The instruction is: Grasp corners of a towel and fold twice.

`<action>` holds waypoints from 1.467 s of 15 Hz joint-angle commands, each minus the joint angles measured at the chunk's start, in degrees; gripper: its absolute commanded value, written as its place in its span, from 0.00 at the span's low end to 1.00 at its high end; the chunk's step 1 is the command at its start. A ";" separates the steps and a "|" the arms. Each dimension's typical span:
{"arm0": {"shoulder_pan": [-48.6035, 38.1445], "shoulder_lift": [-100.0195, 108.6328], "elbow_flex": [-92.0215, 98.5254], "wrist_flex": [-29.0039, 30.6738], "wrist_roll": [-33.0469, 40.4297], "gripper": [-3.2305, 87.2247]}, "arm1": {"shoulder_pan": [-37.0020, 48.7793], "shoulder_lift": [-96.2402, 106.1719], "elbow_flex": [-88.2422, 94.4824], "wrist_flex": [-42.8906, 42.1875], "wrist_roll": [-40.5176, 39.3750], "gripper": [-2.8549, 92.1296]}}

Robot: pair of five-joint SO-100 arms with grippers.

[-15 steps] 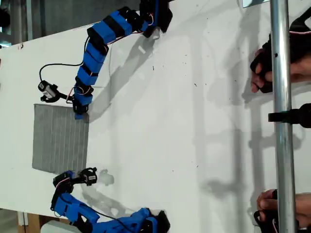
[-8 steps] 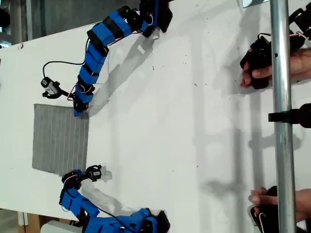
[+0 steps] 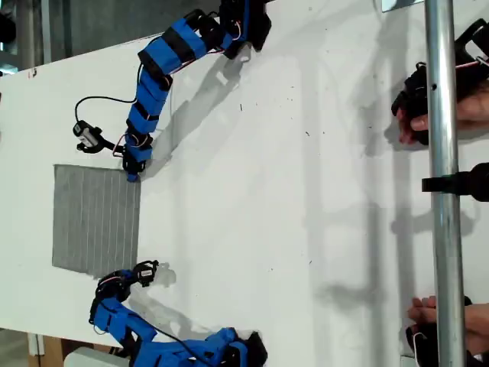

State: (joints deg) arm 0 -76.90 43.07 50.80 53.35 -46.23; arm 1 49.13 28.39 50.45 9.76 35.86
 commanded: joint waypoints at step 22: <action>21.36 53.09 61.17 2.90 -7.65 0.01 | -13.36 54.32 54.40 18.63 2.37 0.03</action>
State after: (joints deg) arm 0 -57.92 88.77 108.02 58.01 -52.82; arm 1 36.91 73.04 100.81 29.44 37.53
